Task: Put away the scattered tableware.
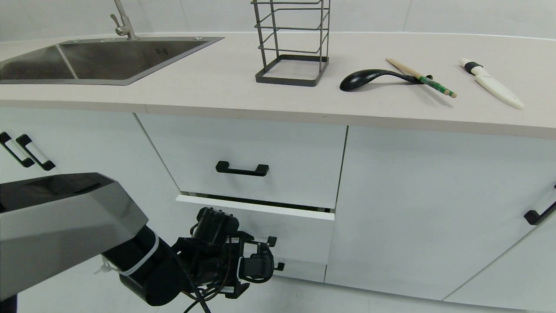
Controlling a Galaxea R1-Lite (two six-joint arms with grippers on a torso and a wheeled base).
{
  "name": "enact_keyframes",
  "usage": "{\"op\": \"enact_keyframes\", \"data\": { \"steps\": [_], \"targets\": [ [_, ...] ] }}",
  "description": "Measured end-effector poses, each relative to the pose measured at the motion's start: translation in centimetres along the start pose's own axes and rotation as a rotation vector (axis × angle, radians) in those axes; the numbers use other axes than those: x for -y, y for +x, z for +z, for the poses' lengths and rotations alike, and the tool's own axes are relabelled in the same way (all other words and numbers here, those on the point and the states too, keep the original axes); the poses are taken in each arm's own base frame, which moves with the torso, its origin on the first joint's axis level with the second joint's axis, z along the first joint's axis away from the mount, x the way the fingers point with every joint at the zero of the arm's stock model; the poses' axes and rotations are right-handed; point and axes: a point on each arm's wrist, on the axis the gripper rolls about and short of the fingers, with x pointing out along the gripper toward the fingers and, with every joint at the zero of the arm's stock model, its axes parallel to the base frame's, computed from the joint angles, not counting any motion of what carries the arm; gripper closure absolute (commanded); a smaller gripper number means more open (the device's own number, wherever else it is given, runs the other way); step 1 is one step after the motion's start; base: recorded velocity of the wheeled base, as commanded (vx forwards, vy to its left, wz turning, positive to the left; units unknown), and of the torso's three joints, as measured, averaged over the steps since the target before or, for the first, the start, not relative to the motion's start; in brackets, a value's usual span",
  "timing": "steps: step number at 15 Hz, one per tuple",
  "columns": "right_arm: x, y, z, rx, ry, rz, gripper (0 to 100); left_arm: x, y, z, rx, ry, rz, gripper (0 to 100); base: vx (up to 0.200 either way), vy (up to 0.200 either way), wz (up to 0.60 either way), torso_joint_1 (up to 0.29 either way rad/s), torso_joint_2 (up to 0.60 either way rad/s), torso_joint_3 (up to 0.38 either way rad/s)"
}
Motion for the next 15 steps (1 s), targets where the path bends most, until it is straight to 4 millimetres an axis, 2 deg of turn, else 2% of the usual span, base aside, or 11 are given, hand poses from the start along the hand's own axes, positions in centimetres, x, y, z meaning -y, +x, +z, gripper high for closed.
{"op": "enact_keyframes", "data": {
  "steps": [2,5,8,11,13,15],
  "targets": [
    [0.0,0.0,0.0,0.0,0.0,0.0,100,0.5,-1.1,-0.1,0.0,0.002,-0.009,0,0.0,0.0,0.0,0.0,0.0,0.0],
    [0.0,0.0,0.0,0.0,0.0,0.0,100,1.2,-3.9,-0.2,0.011,0.002,0.014,0,0.0,0.0,0.0,0.0,0.0,0.0],
    [0.0,0.0,0.0,0.0,0.0,0.0,100,1.9,-7.7,0.1,0.042,0.005,0.059,0,0.0,0.0,0.0,0.0,0.0,0.0],
    [0.0,0.0,0.0,0.0,0.0,0.0,100,2.3,-12.2,1.3,0.085,-0.001,0.12,0,0.0,0.0,0.0,0.0,0.0,0.0],
    [0.0,0.0,0.0,0.0,0.0,0.0,100,1.7,-14.7,2.2,0.106,-0.005,0.151,0,0.0,0.0,0.0,0.0,0.0,0.0],
    [0.0,0.0,0.0,0.0,0.0,0.0,100,0.2,-16.0,3.0,0.122,-0.009,0.177,0,0.0,0.0,0.0,0.0,0.0,0.0]
  ]
}}
